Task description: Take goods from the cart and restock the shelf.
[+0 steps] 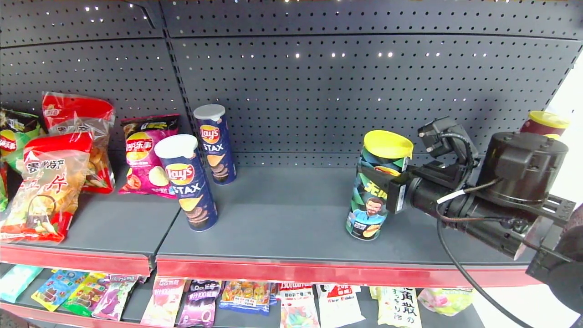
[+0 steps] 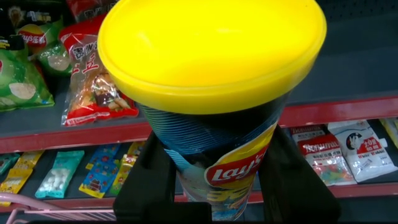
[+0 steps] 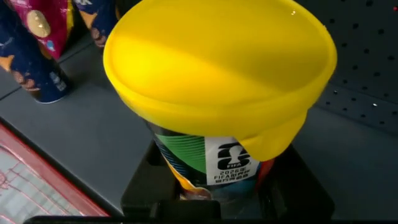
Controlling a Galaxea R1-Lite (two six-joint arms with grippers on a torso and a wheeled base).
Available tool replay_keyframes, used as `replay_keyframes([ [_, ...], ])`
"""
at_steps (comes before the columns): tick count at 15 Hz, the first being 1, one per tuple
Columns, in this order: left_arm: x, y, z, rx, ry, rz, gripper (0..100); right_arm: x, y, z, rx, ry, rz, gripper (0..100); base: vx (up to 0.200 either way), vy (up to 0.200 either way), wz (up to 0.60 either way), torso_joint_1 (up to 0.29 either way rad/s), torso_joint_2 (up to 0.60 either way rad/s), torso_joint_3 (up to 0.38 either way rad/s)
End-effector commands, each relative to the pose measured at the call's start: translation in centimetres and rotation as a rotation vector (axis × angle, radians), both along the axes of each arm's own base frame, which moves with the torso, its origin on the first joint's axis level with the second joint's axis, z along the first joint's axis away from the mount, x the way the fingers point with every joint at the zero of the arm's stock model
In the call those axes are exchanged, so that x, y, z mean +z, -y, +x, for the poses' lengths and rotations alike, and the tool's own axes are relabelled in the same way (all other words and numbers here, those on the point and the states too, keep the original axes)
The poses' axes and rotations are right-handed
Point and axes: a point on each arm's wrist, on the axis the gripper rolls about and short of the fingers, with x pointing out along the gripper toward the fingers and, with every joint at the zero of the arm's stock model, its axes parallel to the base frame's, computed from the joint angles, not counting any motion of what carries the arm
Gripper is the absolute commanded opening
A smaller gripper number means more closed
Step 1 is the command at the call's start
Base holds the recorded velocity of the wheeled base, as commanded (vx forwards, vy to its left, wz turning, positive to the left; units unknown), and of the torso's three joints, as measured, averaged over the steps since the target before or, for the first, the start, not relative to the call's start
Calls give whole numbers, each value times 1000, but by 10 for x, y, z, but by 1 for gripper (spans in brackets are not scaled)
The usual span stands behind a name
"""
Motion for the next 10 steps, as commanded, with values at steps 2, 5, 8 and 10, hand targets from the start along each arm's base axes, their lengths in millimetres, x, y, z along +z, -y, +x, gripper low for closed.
replay_keyframes([
  [2,0,0,0,1,2,0,0,-9,1,-3,4,-24,-19,0,0,0,0,0,0,0],
  [5,1,0,0,1,3,-1,0,-14,-3,-9,29,-36,-42,0,0,0,0,0,0,0],
  [8,1,0,0,1,5,-1,0,-18,-6,-16,48,-47,-52,0,0,0,0,0,0,0],
  [10,1,0,0,1,3,-1,0,-18,-8,-17,28,-48,-57,0,0,0,0,0,0,0],
])
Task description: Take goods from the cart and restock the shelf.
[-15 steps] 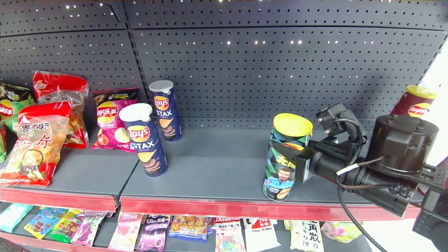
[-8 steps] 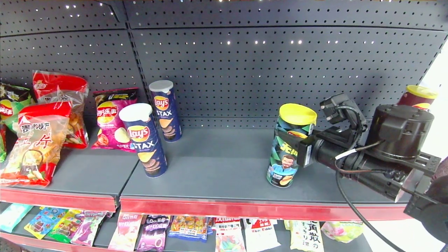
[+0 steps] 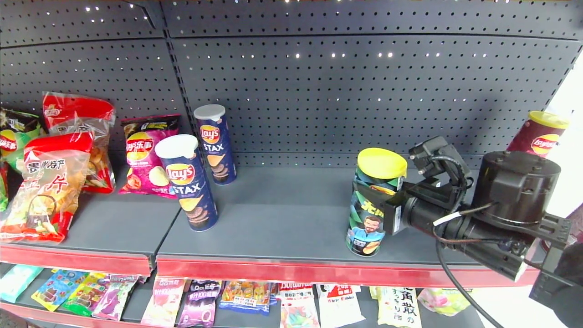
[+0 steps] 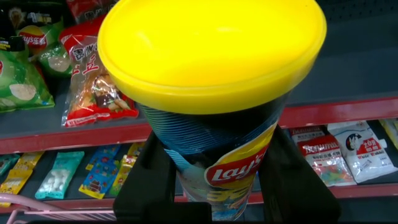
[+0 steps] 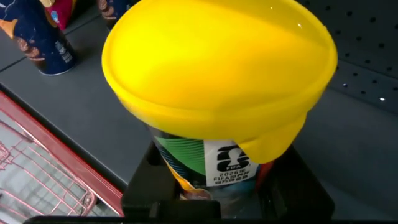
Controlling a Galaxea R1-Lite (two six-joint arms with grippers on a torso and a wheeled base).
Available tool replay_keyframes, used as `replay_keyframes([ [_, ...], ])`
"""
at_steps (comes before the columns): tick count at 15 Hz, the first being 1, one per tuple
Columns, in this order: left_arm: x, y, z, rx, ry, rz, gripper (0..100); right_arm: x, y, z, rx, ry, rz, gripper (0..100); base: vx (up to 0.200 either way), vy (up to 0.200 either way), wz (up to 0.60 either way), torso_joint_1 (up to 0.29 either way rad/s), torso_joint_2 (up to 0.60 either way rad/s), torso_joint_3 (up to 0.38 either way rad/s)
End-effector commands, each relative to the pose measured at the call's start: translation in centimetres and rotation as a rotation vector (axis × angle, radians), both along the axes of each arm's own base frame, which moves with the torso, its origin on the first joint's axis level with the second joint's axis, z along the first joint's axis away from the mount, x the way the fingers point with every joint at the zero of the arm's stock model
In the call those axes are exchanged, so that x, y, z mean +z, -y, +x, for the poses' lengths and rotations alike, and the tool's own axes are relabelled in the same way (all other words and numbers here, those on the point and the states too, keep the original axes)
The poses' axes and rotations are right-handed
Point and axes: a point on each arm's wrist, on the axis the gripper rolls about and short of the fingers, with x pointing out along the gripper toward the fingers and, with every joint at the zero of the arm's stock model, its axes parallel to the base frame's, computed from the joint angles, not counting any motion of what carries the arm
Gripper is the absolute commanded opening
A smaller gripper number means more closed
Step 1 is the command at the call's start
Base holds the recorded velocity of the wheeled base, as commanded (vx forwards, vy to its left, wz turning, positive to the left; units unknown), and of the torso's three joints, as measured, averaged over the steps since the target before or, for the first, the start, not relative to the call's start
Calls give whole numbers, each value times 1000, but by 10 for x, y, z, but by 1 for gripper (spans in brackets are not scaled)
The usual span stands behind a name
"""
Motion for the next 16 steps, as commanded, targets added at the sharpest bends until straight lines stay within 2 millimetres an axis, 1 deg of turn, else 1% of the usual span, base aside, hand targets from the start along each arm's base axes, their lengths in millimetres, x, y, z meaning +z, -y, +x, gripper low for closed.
replay_keyframes([
  [1,-1,0,0,0,-2,0,0,-3,0,-3,1,-11,-9,0,0,0,0,0,0,0],
  [14,-1,0,0,0,-4,1,0,-1,-3,-15,35,-6,-9,0,0,0,0,0,0,0],
  [16,-1,0,0,1,-4,-1,0,-4,-2,-16,33,-14,-16,0,0,0,0,0,0,0],
])
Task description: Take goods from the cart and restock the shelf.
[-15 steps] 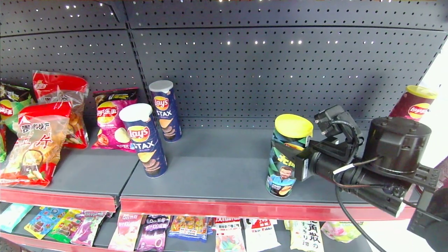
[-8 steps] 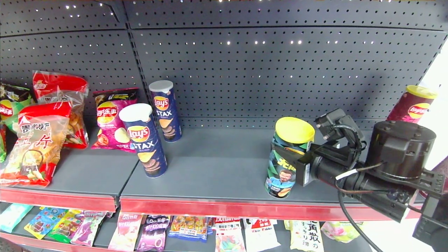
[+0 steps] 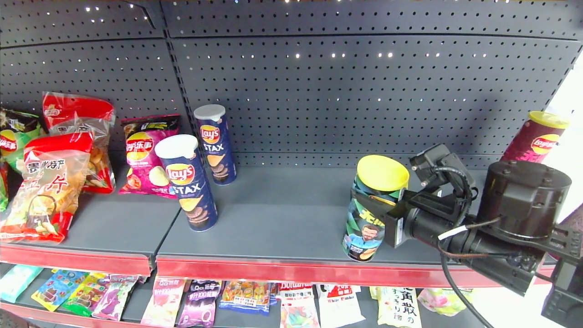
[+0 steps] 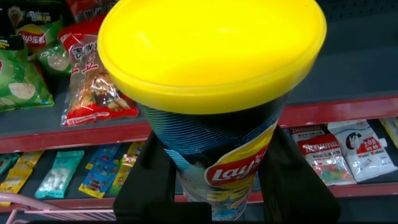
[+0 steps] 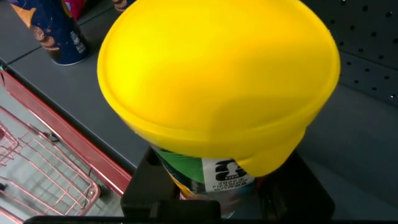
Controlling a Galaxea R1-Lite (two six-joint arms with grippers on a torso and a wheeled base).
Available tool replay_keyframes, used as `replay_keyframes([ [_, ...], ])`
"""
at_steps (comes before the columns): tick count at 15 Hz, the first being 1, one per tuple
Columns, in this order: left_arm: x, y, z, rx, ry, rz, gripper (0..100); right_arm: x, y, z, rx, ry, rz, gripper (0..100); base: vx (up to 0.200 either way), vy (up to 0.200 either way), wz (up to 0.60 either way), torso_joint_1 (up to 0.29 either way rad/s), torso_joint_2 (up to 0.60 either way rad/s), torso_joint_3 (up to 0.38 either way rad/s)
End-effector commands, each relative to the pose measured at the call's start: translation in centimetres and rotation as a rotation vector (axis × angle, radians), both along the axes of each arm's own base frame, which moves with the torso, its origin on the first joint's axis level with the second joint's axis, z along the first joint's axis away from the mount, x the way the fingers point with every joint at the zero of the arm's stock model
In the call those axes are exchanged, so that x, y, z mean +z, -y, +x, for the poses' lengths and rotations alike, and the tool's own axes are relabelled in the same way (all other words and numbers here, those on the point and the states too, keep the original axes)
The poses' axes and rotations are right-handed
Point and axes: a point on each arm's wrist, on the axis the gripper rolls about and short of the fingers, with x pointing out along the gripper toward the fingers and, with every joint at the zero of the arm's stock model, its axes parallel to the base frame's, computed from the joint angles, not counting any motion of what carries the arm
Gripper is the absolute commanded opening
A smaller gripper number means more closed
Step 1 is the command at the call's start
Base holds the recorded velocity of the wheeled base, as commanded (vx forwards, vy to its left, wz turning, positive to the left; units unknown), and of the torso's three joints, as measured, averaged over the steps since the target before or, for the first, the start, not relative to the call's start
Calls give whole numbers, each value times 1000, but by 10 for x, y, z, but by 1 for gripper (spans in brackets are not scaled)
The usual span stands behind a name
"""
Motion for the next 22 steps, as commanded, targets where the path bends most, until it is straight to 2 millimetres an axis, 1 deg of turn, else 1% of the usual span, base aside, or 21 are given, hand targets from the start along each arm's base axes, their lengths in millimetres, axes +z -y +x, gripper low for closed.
replay_keyframes([
  [1,0,0,0,0,0,1,0,-1,1,-1,-3,0,-8,0,0,0,0,0,0,0],
  [4,0,0,0,0,0,1,0,0,3,-2,-6,10,-15,0,0,0,0,0,0,0],
  [10,1,0,0,2,3,0,0,-4,2,-2,0,-4,-27,0,0,0,0,0,0,0],
  [11,1,0,-1,2,6,0,0,-6,2,-2,2,-10,-30,100,0,0,0,0,0,0],
  [15,1,0,0,2,5,0,0,-3,1,-1,1,-2,-22,100,0,0,0,0,0,0],
  [20,1,0,0,0,3,0,0,0,8,-8,-3,7,-11,100,0,0,0,0,0,0],
  [22,1,0,1,-3,-1,1,0,5,11,-12,-3,21,4,100,0,0,0,0,0,0],
])
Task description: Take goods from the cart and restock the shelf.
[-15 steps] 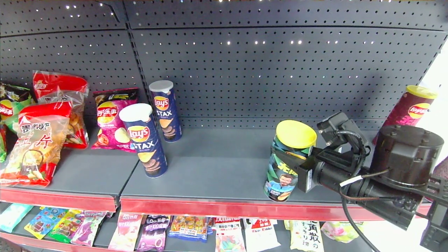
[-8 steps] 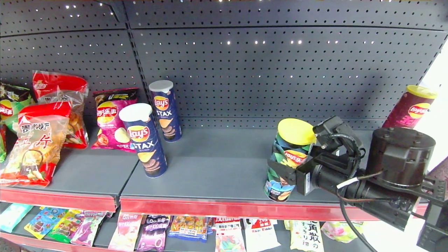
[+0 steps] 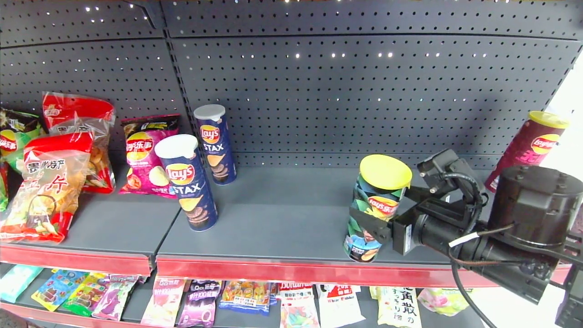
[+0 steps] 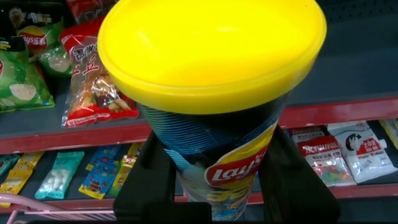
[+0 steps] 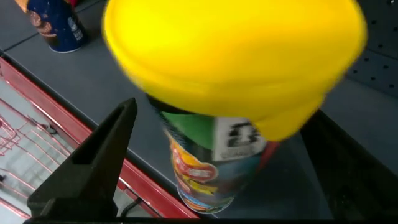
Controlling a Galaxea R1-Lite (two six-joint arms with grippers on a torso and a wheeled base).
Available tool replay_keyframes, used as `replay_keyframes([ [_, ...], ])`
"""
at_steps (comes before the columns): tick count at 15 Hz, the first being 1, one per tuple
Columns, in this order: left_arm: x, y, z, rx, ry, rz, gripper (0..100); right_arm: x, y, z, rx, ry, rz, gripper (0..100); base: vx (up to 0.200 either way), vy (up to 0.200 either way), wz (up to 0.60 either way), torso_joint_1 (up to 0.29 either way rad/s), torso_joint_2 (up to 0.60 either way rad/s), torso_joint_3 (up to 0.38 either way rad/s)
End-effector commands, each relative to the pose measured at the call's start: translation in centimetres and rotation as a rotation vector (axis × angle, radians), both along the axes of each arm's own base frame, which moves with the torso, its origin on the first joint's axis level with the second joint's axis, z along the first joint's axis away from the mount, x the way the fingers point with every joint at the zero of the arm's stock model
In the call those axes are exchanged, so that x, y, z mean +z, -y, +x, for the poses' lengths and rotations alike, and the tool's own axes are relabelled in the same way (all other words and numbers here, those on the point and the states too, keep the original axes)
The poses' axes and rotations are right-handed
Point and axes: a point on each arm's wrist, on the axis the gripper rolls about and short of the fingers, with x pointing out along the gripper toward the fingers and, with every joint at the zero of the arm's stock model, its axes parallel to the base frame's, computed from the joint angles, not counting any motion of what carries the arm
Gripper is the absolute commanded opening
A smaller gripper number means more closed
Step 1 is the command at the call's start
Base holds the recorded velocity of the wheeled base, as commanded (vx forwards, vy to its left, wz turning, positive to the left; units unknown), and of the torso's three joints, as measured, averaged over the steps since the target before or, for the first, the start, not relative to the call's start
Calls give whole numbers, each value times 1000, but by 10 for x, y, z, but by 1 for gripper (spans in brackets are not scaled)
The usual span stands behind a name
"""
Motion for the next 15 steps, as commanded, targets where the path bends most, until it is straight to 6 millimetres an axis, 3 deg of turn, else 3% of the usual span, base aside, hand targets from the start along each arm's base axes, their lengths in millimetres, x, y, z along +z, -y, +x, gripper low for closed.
replay_keyframes([
  [1,0,0,1,-1,-6,1,0,6,4,-4,1,21,16,100,0,0,0,0,0,0],
  [15,2,1,4,-20,-16,2,0,2,56,-77,70,54,51,100,0,0,0,0,0,0],
])
